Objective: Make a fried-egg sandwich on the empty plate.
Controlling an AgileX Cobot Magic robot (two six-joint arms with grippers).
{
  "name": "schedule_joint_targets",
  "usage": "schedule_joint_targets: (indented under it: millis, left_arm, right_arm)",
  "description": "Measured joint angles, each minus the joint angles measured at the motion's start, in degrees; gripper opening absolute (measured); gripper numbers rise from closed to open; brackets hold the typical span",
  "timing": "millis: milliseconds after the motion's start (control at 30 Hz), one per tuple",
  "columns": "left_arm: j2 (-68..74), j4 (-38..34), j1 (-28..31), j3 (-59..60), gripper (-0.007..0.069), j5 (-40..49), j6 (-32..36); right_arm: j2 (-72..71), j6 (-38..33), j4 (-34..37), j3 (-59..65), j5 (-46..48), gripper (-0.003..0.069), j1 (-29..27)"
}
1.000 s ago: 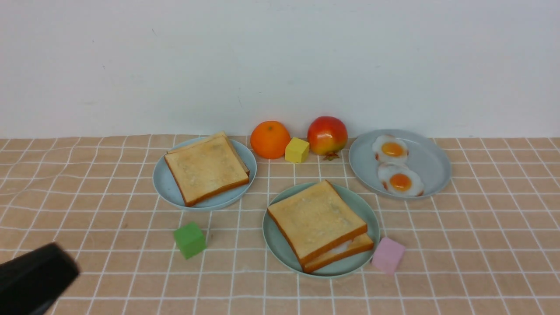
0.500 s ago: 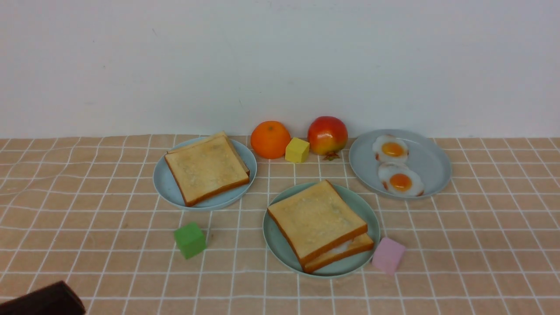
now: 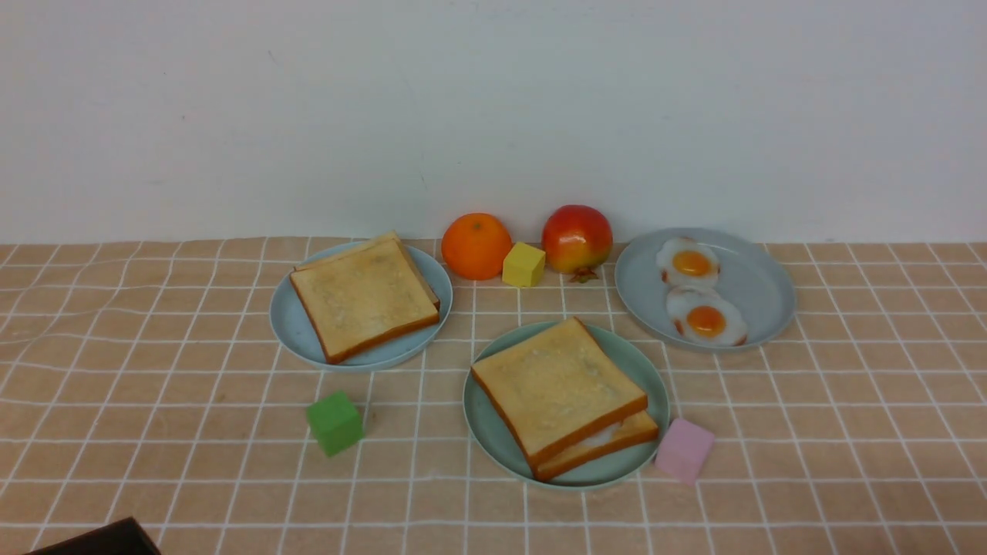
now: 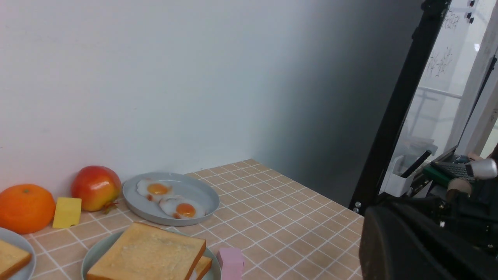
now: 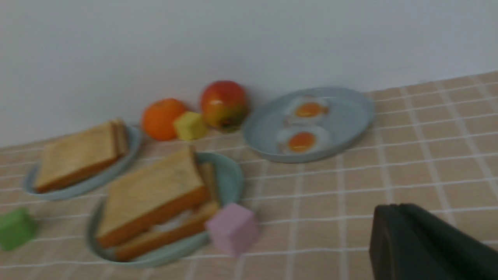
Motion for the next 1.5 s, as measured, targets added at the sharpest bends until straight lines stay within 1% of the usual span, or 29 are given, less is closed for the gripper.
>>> schedule_joint_targets:
  millis: [33, 67, 100, 167, 200, 233, 267, 367, 500, 1333, 1400, 1500]
  left_arm:
    - [0.0, 0.0, 0.0, 0.0, -0.0013, 0.0, 0.0]
    - [0.0, 0.0, 0.0, 0.0, -0.0013, 0.0, 0.0]
    - [0.0, 0.0, 0.0, 0.0, -0.0013, 0.0, 0.0]
    - [0.0, 0.0, 0.0, 0.0, -0.0013, 0.0, 0.0]
    - [0.0, 0.0, 0.0, 0.0, -0.0013, 0.0, 0.0]
    - [0.0, 0.0, 0.0, 0.0, -0.0013, 0.0, 0.0]
    - [0.0, 0.0, 0.0, 0.0, -0.0013, 0.0, 0.0]
    - [0.0, 0.0, 0.0, 0.0, -0.0011, 0.0, 0.0]
    - [0.0, 0.0, 0.0, 0.0, -0.001, 0.5, 0.0]
    - [0.0, 0.0, 0.0, 0.0, 0.0006, 1.5, 0.0]
    - [0.0, 0.1, 0.0, 0.1, 0.0006, 1.2, 0.0]
    - [0.0, 2.5, 1.0, 1.2, 0.0006, -2.3, 0.0]
  right_arm:
    - [-0.4, -0.3, -0.3, 0.0, 1.5, 0.0, -1.3]
    - [-1.8, -1.3, -0.9, 0.0, 5.3, -0.001, -4.0]
    - [-2.0, -1.3, -0.9, 0.0, 5.8, -0.0011, -4.0]
    - [-4.5, -3.6, -1.8, 0.0, 12.0, -0.0014, -5.4]
    - [-4.8, -4.7, -1.9, -0.1, 13.6, -0.0014, -5.5]
    - [-4.9, -4.9, -1.9, -0.1, 13.9, -0.0014, -5.5]
    - [-5.1, -6.7, -1.6, -0.3, 14.5, -0.0014, -5.3]
    - [-5.1, -9.0, -0.3, -0.3, 14.7, -0.0014, -4.7]
    - [-5.1, -9.9, 0.7, -0.3, 15.1, -0.0014, -4.2]
    - [-5.1, -10.3, 1.7, -0.4, 15.3, -0.0001, -4.1]
    - [-5.1, -10.3, 1.7, -0.4, 15.3, 0.0, -4.1]
    - [-5.1, -10.3, 1.7, -0.4, 15.4, 0.0, -4.1]
